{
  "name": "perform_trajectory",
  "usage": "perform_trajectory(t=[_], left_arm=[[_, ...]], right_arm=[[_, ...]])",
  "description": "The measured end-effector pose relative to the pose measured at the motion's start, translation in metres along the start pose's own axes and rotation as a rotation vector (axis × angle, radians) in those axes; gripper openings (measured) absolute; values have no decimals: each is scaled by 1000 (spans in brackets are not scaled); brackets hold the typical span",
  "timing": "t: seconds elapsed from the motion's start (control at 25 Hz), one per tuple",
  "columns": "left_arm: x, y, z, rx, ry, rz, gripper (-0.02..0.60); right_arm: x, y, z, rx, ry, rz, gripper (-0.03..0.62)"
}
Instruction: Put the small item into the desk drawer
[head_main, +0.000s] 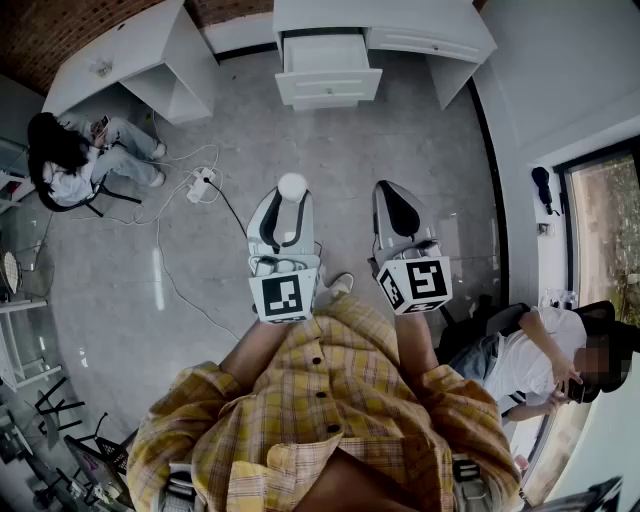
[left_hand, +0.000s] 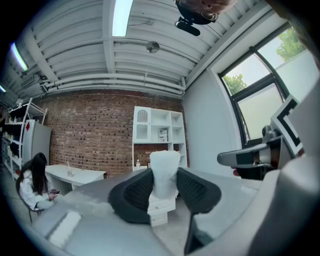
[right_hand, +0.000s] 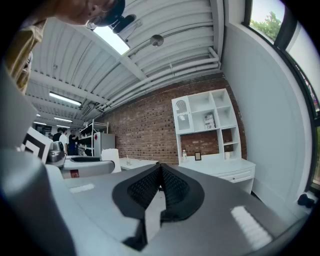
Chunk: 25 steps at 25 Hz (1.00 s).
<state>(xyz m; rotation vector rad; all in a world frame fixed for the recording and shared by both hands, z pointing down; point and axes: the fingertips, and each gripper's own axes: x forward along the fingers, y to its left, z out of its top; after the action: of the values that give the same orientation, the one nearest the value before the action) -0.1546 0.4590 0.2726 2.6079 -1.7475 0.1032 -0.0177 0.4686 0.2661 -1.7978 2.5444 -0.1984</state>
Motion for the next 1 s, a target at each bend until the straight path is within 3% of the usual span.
perform_trajectory(t=[0.28, 0.44, 0.6, 1.0], left_arm=[[-8, -13, 4, 45, -22, -11, 161], [-12, -27, 4, 31, -21, -7, 163], [-6, -43, 7, 57, -11, -31, 163], [17, -55, 13, 59, 3, -73, 163]], right_arm=[[-19, -4, 11, -20, -30, 3, -2], [-28, -12, 9, -56, -11, 0, -1], [-31, -22, 11, 5, -16, 34, -1], [-23, -35, 30, -21, -54, 63, 0]])
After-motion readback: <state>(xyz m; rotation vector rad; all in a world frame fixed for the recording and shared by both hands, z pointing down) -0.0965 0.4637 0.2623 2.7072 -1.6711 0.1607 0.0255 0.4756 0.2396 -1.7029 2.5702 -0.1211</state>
